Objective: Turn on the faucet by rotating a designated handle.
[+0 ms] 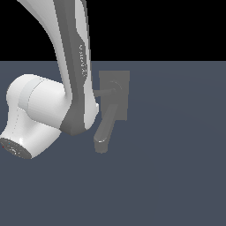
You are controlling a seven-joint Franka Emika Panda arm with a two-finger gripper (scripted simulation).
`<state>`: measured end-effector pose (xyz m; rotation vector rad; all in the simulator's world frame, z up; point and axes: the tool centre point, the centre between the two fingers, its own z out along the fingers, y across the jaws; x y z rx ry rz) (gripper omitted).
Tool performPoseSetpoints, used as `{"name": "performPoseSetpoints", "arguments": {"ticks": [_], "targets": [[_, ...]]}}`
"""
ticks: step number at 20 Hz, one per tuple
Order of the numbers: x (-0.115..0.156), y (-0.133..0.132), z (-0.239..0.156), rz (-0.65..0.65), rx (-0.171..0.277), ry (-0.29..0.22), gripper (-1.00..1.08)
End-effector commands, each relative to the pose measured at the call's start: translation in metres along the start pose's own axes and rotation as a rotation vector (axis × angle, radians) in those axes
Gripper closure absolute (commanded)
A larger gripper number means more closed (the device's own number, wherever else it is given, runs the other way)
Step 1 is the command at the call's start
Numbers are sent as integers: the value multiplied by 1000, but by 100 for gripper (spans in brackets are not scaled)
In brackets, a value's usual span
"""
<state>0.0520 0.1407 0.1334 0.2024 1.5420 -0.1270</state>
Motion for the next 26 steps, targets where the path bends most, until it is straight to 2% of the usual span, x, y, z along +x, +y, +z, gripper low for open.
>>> {"name": "performPoseSetpoints", "arguments": {"ticks": [1,4,10,15,26], "targets": [[1,-12,2,-6,8,2,108],[5,-18,1,-19,1,7,108],[14,-7,-2,-38,-38,18,108],[14,-6,-2,-38,-38,18,108],[-33,1,-2,-38,-39,18,108]]}}
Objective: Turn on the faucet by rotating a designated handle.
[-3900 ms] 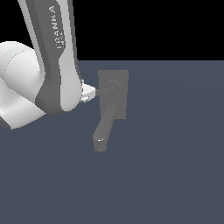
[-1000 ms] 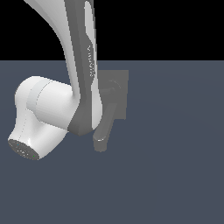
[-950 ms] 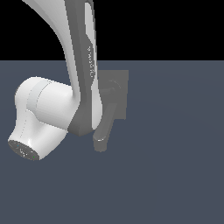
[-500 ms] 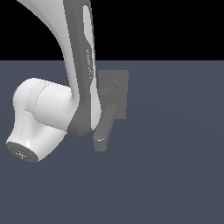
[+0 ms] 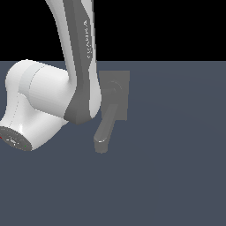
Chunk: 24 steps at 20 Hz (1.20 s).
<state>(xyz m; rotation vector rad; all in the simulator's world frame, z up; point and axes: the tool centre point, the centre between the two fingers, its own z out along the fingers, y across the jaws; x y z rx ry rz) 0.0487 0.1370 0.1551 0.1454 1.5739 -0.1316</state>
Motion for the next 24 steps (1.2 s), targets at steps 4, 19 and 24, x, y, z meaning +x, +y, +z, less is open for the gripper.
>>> {"name": "performPoseSetpoints", "arguments": {"ticks": [4,19,24], "targets": [[-29,6,0,3,-5,-8,108],[-73,-13,0,1,-3,-5,108],[-90,-18,0,3,-4,-8,108]]}}
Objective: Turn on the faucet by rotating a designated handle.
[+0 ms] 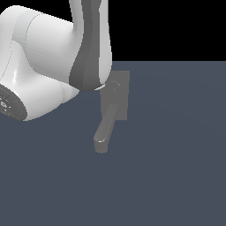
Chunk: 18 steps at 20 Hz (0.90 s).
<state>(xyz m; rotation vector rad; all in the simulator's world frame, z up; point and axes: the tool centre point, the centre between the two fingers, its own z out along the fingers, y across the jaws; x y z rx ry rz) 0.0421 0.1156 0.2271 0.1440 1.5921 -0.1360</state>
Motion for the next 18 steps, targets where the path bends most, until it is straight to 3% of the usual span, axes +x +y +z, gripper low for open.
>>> {"name": "performPoseSetpoints", "arguments": {"ticks": [1,18], "targets": [[-2,0,0,-6,-1,-5,108],[-60,-46,2,7,-6,-24,108]]}}
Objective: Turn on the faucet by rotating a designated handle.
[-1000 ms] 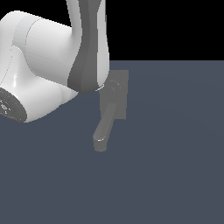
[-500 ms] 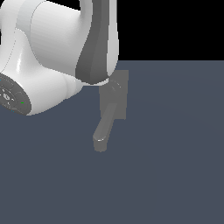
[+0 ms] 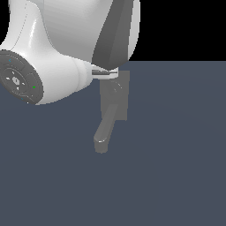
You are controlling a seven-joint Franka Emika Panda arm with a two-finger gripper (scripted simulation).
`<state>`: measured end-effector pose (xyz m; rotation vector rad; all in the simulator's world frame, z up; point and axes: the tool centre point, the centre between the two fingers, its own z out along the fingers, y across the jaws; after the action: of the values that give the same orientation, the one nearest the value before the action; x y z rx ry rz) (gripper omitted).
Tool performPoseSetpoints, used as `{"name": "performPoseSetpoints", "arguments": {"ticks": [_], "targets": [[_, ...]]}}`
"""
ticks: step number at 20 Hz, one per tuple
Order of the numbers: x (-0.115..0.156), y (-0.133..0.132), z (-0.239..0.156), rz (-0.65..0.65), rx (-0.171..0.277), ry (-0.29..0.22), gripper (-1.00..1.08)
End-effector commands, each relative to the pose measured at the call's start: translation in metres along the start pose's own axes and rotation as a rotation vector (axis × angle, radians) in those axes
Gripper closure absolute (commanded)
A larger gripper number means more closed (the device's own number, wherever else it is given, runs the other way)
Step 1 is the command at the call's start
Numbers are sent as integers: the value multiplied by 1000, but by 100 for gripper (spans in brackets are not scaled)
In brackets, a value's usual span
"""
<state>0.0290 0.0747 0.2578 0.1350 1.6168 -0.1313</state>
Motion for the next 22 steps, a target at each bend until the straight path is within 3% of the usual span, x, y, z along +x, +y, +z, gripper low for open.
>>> {"name": "performPoseSetpoints", "arguments": {"ticks": [1,2,3,20,21,22], "targets": [[-33,-6,7,13,3,-49,108],[-33,-6,7,13,3,-49,108],[-6,-6,-1,-10,0,-4,108],[-46,-73,6,12,3,-49,108],[-46,-73,6,12,3,-49,108],[-27,-55,-3,-2,-27,-13,108]]}}
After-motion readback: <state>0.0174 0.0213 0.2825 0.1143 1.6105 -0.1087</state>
